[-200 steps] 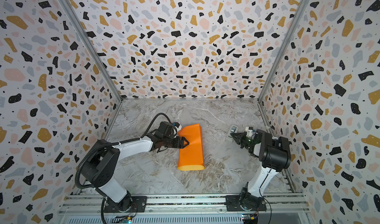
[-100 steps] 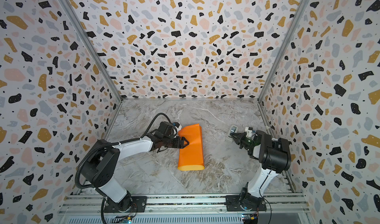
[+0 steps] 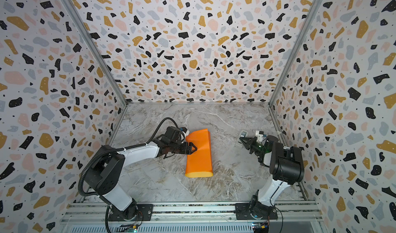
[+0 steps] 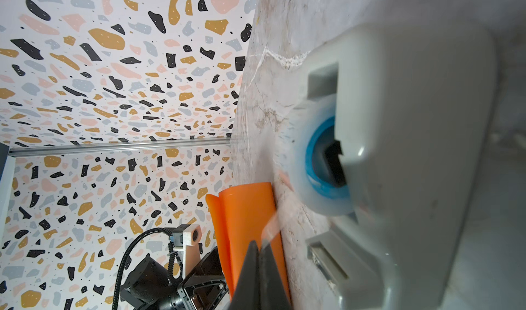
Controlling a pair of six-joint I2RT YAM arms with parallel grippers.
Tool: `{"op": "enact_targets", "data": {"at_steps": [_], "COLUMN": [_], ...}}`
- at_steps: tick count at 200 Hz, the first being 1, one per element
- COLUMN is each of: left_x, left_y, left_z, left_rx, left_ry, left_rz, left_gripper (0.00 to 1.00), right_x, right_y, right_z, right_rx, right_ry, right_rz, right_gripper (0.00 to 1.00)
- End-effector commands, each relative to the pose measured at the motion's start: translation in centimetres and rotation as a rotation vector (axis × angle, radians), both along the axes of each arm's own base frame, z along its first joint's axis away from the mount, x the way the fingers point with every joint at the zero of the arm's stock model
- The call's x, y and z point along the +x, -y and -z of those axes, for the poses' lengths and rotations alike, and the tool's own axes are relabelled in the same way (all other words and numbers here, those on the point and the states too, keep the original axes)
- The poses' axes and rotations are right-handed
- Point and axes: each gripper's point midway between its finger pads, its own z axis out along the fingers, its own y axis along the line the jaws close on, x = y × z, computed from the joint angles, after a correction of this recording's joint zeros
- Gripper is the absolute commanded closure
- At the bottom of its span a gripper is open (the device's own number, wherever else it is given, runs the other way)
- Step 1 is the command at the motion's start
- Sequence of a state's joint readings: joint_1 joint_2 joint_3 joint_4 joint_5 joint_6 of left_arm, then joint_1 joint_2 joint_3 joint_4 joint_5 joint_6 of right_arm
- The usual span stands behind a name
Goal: Wrap a gift box in wrapping paper
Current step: Tear off the tape with the cutter.
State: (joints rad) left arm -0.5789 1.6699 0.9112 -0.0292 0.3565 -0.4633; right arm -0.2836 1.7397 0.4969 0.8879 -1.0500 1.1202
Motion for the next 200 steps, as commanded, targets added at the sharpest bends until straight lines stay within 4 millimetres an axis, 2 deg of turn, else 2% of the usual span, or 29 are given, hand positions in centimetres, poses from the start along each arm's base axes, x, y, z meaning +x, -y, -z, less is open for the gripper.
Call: {"op": "enact_targets", "data": {"at_steps": [1,99,141,200], "left_x": [-1.9,-1.8,-1.8,-1.8], "left_y": [-3.1,-3.0,-3.0,-3.0], "left_z": [3.7,3.6,3.6,3.6], "left_rx": [0.164,0.163,0.161,0.16], "left_ry": [-0.095,-0.093,-0.093,-0.093], "left_rz": [-0.029,-0.03,-0.031,-0.031], "left_gripper": [0.19,0.19,0.19,0.19], "right_x": [-1.4,-4.7,-5.3,-5.6], "right_y": [-1.5,-2.7,-2.7,-2.8], "right_z": [-1.8,0.7,2.6,4.0], "right_rx": [-0.003,-0.054,-0.081,-0.106], "right_ry": [0.064,-0.025,-0.072,-0.106], "right_rz": [-0.082,-0.095,-0.096,-0.102], "right_gripper": [1.0,1.0,1.0,1.0]}}
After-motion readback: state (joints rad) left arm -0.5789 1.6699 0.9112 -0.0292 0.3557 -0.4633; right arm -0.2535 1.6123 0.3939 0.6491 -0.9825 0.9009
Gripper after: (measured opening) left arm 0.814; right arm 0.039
